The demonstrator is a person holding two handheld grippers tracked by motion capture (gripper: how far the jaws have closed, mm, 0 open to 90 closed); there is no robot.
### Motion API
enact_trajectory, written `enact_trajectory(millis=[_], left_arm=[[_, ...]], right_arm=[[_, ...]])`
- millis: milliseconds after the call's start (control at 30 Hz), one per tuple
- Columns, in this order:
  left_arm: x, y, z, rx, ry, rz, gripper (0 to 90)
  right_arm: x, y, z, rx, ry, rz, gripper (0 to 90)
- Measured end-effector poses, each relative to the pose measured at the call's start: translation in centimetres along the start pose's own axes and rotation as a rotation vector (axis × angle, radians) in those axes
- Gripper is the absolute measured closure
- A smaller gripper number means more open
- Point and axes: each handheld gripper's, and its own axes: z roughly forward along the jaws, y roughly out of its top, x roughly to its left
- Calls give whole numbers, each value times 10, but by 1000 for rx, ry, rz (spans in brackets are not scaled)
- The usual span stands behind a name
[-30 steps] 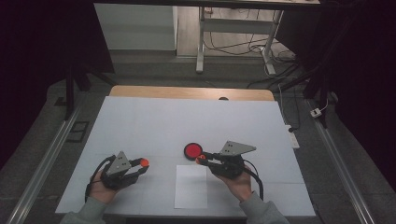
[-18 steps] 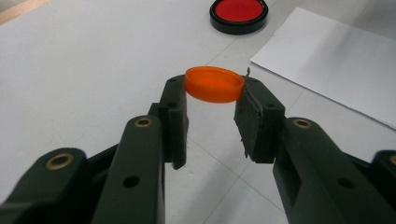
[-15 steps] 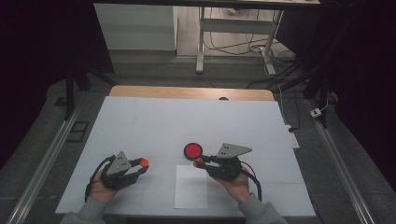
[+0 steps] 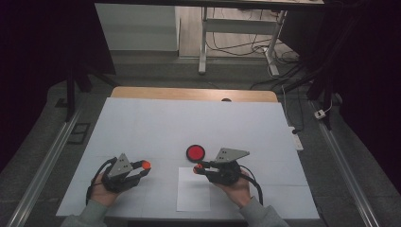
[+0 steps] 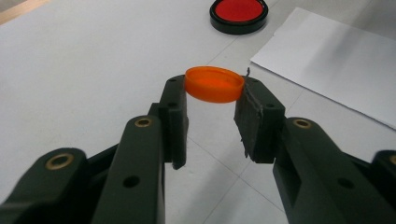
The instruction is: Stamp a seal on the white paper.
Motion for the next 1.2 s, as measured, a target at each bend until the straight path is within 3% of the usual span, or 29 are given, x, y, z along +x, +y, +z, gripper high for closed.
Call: enact_trajectory(millis=[233,1200], left_arm=[[0,0,0,-2,0,-2,643],[1,0,1,3,-1,-2,643]], right_arm=[[3,-4,5,41,7,-7,717],[8,-11,14,103,10,-33,717]])
